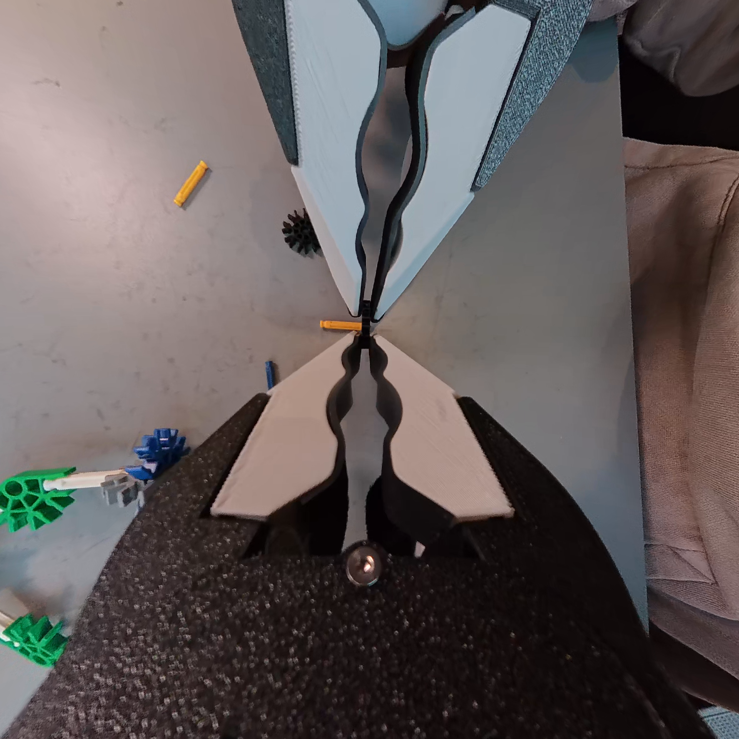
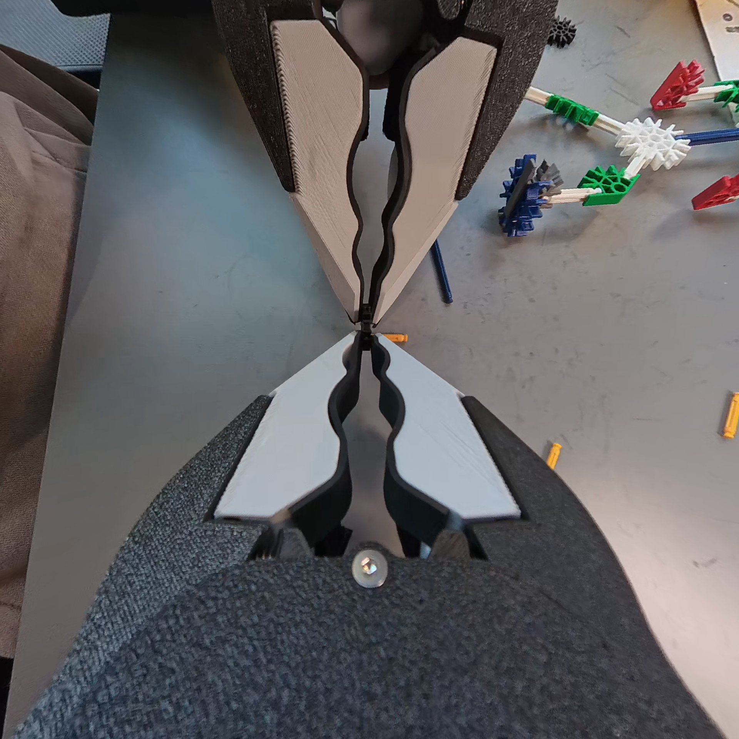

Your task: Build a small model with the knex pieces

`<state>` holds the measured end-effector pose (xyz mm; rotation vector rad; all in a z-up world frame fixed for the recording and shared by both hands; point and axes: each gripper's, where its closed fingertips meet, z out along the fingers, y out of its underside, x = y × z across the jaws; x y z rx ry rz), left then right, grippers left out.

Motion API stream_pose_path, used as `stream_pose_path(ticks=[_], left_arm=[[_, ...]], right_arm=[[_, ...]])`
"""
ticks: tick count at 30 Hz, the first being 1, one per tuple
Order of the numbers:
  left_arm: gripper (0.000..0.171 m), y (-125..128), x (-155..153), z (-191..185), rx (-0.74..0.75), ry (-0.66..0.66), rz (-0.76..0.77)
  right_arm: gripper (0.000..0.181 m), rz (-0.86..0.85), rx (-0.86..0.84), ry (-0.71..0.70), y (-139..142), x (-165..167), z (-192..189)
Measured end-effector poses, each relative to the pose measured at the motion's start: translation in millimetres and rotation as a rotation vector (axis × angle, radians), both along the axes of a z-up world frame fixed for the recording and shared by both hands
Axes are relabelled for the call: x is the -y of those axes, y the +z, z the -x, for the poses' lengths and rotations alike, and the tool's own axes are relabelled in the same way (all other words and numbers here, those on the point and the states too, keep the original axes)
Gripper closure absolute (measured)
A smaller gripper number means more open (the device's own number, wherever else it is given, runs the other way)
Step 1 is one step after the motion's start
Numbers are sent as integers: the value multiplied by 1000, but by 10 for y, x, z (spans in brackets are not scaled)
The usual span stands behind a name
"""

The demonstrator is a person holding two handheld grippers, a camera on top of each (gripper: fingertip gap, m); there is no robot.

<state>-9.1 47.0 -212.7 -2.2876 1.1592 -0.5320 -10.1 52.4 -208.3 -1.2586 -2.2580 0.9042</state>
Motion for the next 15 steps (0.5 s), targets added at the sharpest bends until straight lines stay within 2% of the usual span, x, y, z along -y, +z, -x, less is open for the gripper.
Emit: stream_pose_path(ticks=[1, 15], left_arm=[[170, -3, -2, -1, 0, 1, 0], [170, -4, -11, -14, -56, 11, -26]], right_arm=[[179, -2, -2, -1, 1, -3, 0], [179, -27, 6, 2, -12, -7, -19]])
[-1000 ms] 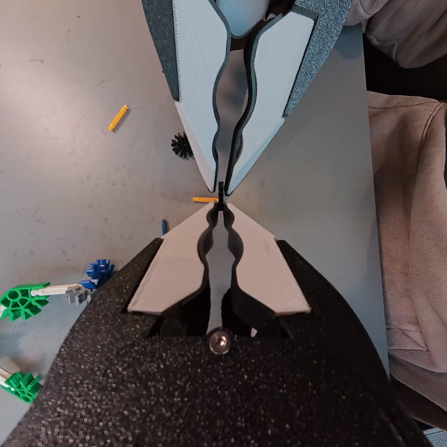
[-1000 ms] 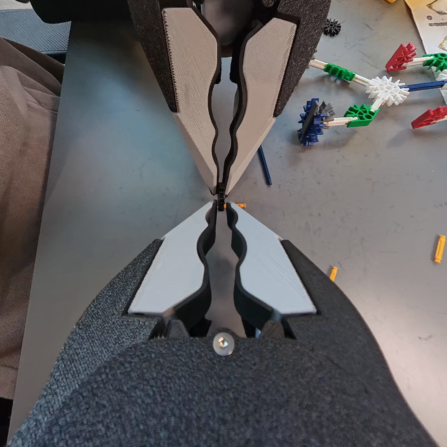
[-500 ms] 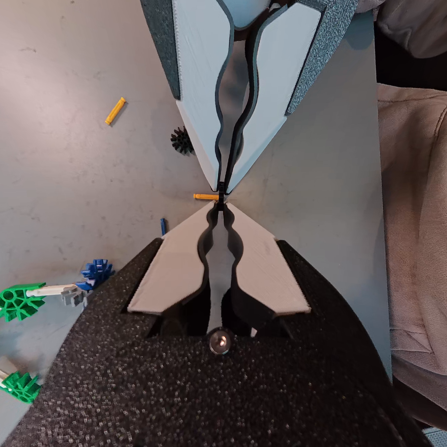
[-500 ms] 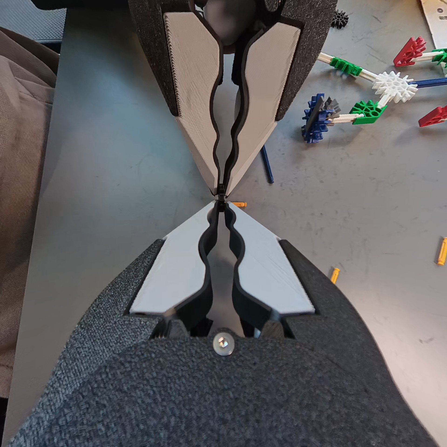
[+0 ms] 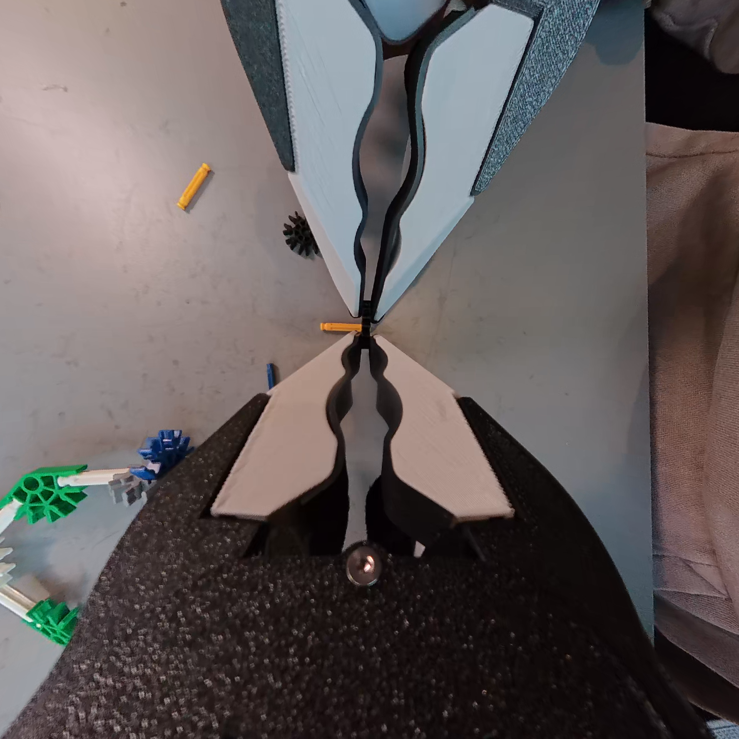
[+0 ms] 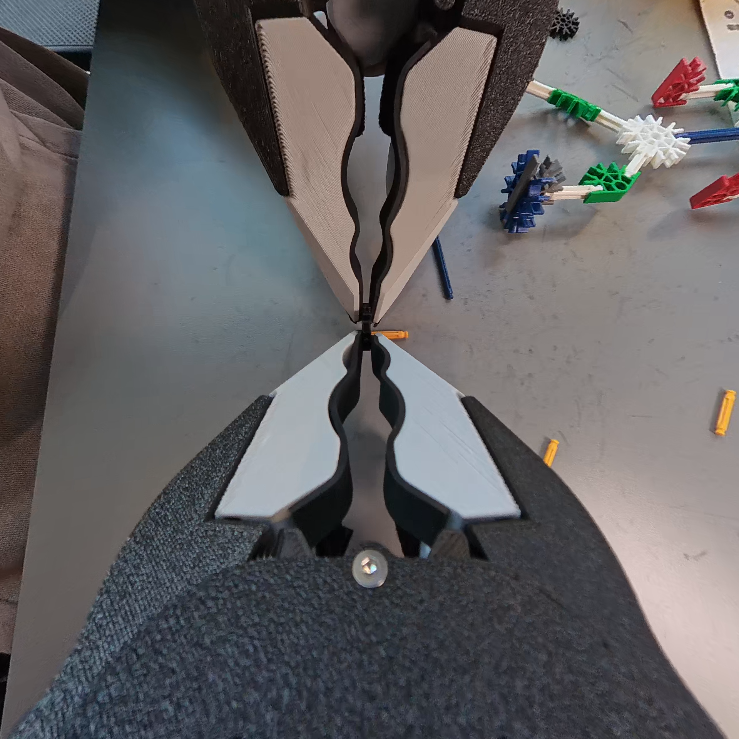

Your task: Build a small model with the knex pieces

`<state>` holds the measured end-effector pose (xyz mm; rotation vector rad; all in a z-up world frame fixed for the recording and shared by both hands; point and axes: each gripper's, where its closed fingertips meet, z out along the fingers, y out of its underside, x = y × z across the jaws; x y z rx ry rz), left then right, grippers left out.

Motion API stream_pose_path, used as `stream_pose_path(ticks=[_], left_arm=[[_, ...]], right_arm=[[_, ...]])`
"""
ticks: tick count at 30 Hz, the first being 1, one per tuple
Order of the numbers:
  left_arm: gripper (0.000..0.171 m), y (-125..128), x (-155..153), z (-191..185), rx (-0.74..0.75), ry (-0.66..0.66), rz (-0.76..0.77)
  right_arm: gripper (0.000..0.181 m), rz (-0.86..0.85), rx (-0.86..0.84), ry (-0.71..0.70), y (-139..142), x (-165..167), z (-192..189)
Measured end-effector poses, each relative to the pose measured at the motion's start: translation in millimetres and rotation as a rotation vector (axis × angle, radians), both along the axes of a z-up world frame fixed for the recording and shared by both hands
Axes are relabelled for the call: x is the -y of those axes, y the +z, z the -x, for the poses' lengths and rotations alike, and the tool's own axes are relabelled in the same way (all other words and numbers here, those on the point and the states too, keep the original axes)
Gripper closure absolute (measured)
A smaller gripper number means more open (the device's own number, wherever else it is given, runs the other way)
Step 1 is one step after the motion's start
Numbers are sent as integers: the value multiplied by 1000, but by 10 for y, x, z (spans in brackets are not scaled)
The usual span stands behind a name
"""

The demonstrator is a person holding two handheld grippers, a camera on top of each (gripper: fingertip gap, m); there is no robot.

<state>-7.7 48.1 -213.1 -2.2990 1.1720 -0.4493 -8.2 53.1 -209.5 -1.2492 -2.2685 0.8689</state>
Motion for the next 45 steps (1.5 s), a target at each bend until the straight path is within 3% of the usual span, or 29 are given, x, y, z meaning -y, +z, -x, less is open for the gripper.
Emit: stream_pose_path(ticks=[26, 45], left_arm=[[171, -74, -4, 0, -92, -2, 2], [169, 40, -86, -130, -16, -24, -77]], right_arm=[[180, 27, 6, 2, -9, 23, 18], [180, 54, 54, -19, -31, -51, -104]])
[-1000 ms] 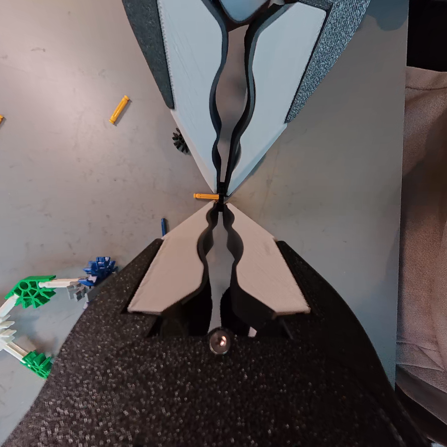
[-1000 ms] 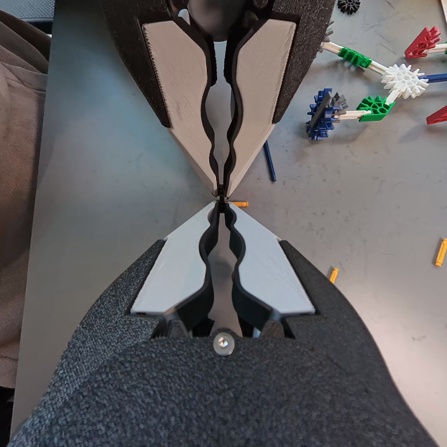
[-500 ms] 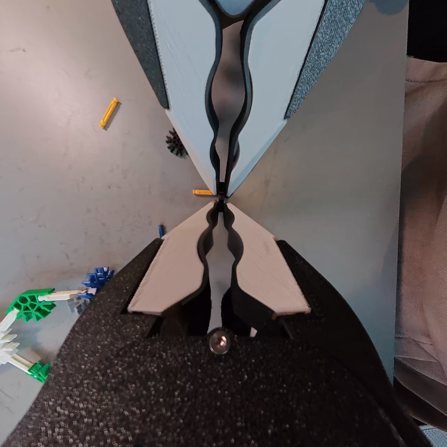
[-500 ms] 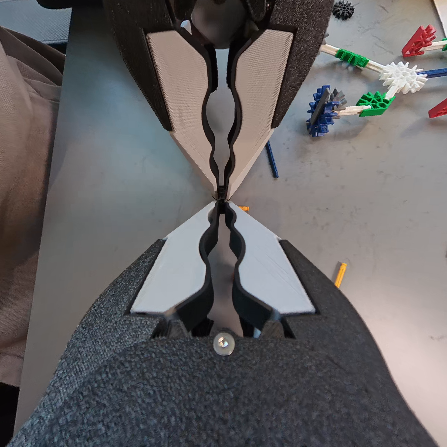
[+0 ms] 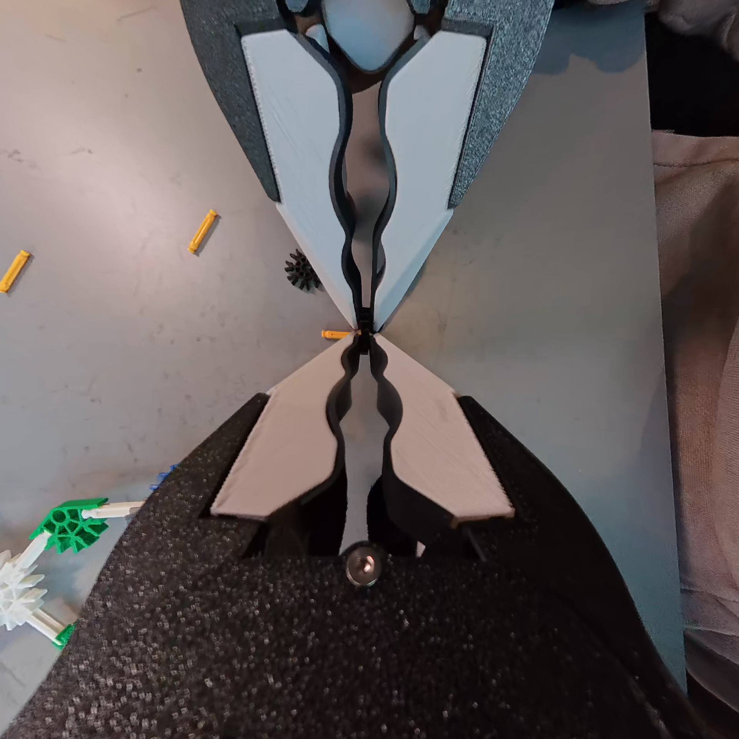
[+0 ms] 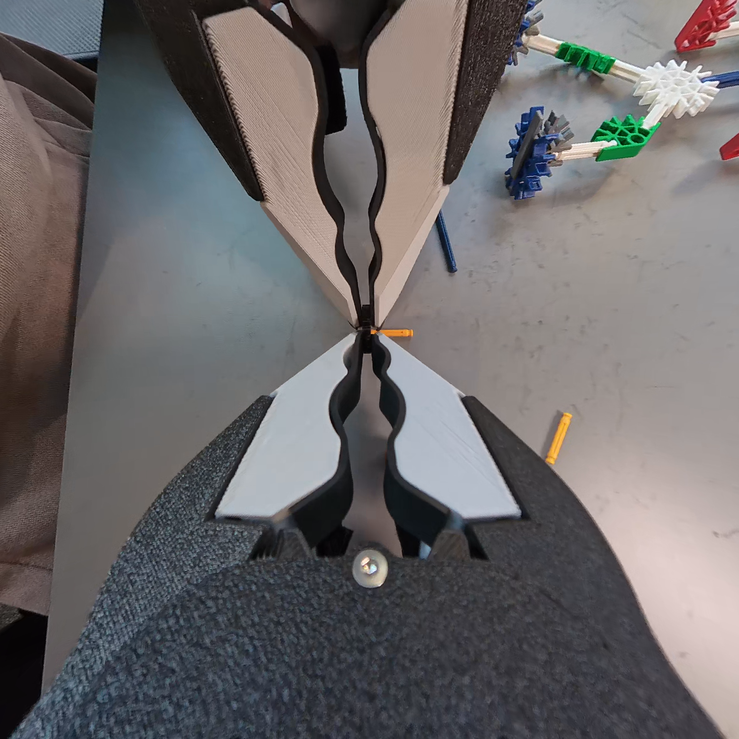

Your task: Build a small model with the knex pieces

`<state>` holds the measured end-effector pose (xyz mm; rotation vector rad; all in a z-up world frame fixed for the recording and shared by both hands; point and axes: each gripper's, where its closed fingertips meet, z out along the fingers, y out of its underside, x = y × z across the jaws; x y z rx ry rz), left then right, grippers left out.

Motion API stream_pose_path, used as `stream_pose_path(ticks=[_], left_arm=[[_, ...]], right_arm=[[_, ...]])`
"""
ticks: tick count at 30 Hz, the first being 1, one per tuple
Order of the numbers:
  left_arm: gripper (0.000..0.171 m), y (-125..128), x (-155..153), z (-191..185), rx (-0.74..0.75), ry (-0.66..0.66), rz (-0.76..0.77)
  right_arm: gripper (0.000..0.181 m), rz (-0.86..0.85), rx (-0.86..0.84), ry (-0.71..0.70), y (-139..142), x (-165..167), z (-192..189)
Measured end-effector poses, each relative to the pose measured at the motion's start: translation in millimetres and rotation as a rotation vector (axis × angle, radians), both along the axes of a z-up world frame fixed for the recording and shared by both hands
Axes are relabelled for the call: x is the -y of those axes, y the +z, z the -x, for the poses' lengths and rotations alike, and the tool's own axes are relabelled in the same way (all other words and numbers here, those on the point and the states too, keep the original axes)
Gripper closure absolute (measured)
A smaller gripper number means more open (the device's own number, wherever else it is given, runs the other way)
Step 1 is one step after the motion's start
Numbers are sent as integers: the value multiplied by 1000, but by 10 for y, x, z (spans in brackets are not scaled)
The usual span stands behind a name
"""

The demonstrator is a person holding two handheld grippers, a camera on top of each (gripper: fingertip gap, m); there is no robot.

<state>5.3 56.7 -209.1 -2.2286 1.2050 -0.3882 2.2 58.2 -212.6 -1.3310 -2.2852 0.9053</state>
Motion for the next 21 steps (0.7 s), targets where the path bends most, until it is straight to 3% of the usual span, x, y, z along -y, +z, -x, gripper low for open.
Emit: stream_pose_path(ticks=[17, 21], left_arm=[[170, -13, 26, 26, 22, 4, 4], [169, -20, 36, 37, 33, 1, -5]], right_arm=[[180, -84, 128, 67, -17, 19, 24], [180, -173, 186, 105, -18, 23, 32]])
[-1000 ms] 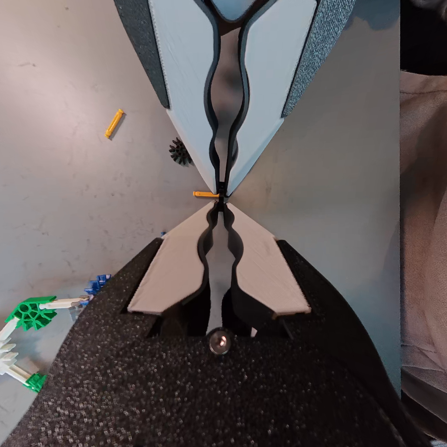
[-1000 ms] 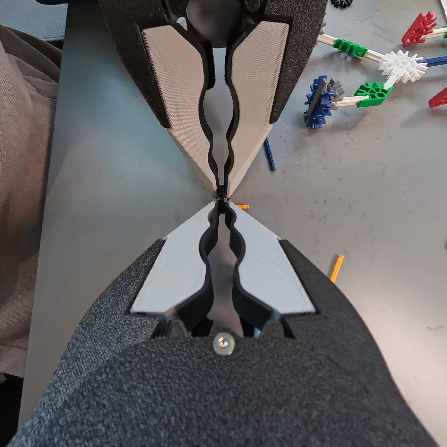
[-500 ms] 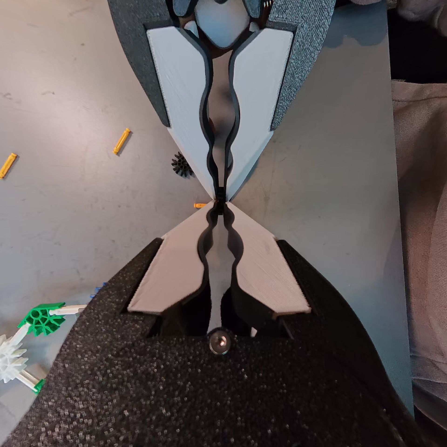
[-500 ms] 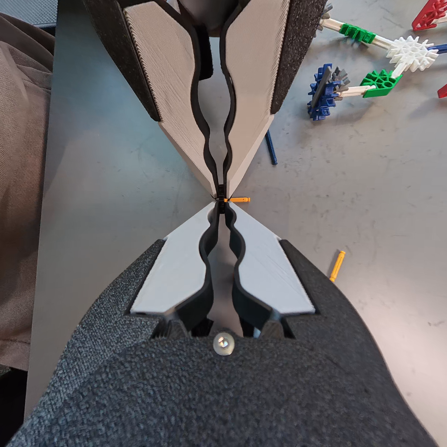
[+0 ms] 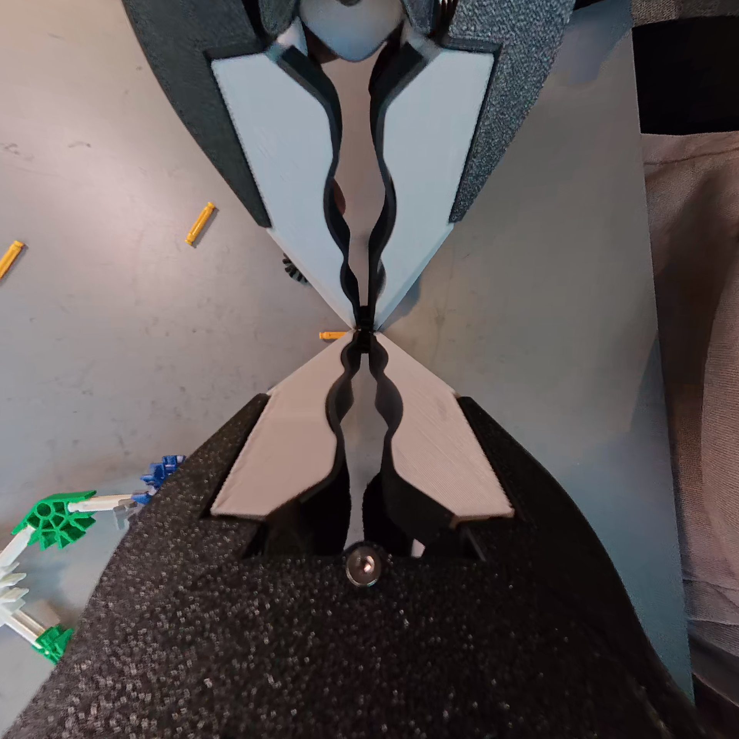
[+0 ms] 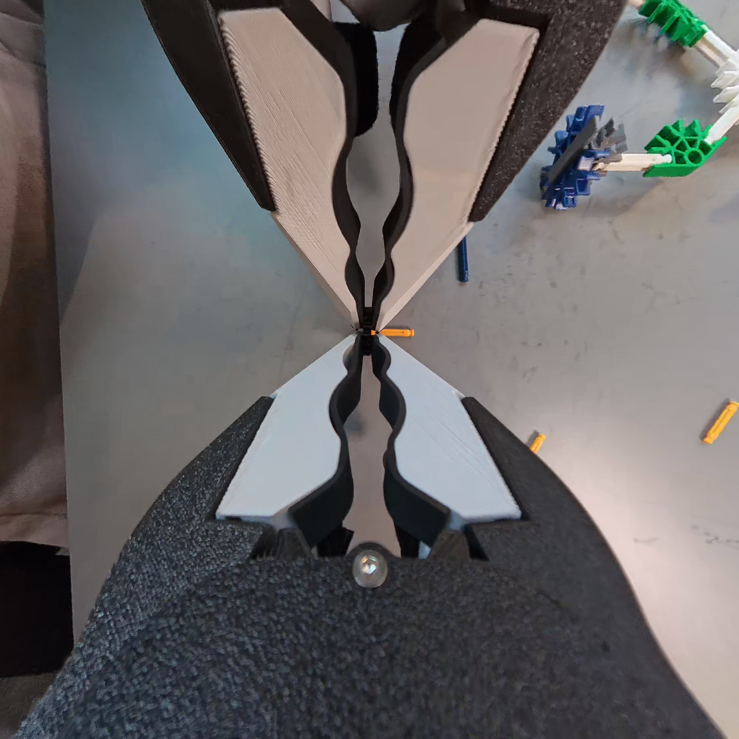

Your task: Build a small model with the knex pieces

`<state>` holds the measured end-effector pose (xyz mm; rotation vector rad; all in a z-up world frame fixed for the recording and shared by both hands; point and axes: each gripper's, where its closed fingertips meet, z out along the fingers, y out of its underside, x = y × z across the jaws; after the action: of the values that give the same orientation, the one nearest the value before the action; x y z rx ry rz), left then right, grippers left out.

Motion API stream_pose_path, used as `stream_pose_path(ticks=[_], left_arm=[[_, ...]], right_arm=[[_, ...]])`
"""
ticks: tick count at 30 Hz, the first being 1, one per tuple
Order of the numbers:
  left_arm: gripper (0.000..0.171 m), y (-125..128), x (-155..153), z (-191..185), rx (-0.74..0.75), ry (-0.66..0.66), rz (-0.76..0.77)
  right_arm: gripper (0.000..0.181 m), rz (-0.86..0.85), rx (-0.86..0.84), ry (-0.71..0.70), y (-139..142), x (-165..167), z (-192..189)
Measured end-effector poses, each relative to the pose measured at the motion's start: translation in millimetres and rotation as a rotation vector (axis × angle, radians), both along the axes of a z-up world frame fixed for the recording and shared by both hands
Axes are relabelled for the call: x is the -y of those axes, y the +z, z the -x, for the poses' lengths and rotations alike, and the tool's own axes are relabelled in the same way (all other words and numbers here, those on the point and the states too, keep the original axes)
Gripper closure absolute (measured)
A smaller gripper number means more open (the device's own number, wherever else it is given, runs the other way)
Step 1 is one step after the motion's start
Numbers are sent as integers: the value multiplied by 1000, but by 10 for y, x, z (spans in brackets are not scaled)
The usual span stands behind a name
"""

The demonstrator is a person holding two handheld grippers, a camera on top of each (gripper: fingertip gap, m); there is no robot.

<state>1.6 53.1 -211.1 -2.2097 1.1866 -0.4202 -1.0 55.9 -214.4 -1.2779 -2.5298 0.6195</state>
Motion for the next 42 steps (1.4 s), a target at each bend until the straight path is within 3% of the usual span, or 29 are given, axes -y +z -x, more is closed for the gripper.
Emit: stream_pose_path(ticks=[22, 28, 39, 42], left_arm=[[170, -3, -10, 12, 82, 30, -50], [170, 24, 1, 64, 243, 70, 102], [169, 258, 9, 34, 554, 91, 294], [169, 265, -14, 82, 571, 109, 304]], right_arm=[[180, -39, 62, -3, -47, -4, 30], [169, 187, -49, -69, 49, 32, 43], [171, 314, -148, -117, 112, -18, -6], [171, 326, -184, -120, 168, -34, 9]])
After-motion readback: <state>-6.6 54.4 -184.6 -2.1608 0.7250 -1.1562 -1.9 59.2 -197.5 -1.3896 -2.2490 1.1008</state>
